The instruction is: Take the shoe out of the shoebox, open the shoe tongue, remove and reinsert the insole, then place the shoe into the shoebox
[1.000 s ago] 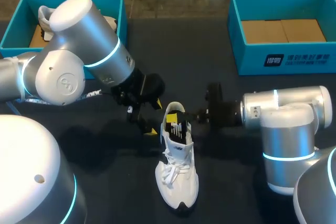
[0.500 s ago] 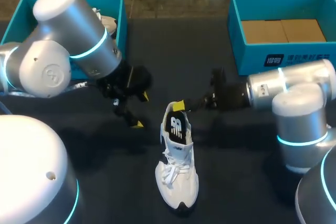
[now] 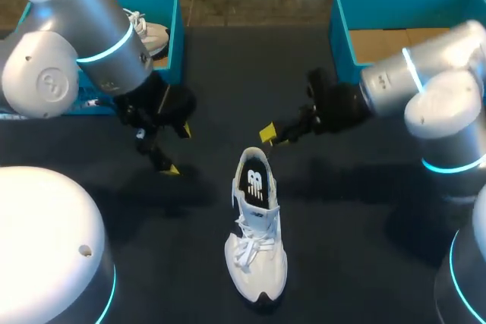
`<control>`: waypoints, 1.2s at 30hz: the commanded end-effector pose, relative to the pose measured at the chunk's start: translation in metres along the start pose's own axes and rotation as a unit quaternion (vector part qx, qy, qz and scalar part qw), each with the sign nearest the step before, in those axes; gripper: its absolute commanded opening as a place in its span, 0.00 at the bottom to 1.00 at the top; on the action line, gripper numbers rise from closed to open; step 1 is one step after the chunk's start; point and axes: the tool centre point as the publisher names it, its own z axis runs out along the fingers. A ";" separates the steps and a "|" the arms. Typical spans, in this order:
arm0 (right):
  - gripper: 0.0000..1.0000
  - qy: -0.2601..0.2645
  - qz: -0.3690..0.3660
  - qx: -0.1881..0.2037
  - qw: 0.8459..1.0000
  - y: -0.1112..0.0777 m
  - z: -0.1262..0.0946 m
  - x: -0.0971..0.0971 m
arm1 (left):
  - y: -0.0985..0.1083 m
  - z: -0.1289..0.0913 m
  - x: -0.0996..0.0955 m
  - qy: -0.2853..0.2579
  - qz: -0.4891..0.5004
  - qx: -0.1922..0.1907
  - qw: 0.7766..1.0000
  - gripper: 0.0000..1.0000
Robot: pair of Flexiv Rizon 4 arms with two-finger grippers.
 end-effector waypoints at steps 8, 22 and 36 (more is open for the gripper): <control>0.00 -0.117 0.034 0.163 0.979 0.011 -0.032 0.020 | 0.022 -0.033 -0.006 0.014 0.033 -0.018 0.999 1.00; 0.00 -0.166 0.062 0.153 0.972 0.013 -0.033 0.027 | 0.029 -0.044 -0.009 0.031 0.048 -0.021 0.998 1.00; 0.00 -0.287 0.066 0.091 0.951 0.006 0.034 0.053 | 0.074 -0.088 -0.050 0.052 0.241 -0.039 0.968 1.00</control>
